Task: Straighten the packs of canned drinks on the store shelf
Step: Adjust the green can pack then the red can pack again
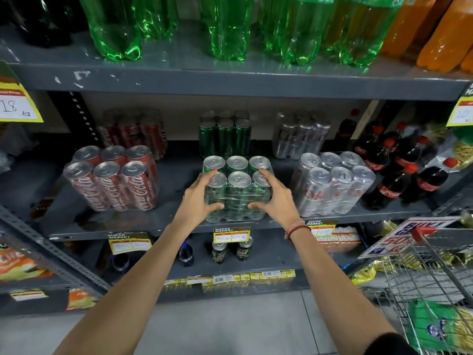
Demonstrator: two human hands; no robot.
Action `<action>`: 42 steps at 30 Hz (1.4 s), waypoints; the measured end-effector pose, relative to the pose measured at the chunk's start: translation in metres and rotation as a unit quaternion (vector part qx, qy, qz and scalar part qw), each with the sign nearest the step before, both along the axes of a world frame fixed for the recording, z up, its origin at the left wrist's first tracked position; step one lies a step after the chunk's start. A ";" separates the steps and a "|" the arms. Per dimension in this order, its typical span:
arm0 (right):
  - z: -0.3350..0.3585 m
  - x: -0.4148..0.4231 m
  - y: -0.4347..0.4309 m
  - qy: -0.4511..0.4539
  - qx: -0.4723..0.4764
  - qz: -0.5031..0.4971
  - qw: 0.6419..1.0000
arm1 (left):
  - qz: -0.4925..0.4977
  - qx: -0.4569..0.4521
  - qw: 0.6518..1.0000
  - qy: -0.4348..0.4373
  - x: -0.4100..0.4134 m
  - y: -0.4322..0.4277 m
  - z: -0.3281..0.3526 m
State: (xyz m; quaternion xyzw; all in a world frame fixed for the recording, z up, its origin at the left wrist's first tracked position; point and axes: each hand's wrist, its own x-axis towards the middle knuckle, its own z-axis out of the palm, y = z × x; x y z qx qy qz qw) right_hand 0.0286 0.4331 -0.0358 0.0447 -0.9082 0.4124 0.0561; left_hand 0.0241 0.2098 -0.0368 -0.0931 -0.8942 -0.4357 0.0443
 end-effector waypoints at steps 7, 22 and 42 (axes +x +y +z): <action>0.022 0.015 -0.021 0.055 -0.022 -0.048 0.997 | -0.009 -0.015 1.000 -0.004 0.006 -0.023 0.017; 0.023 -0.028 -0.255 0.014 -0.079 0.138 0.987 | 0.155 0.024 0.983 0.094 -0.001 -0.261 0.031; 0.006 -0.052 -0.285 -0.020 -0.055 0.077 0.995 | 0.050 0.105 0.992 -0.051 -0.035 -0.289 0.002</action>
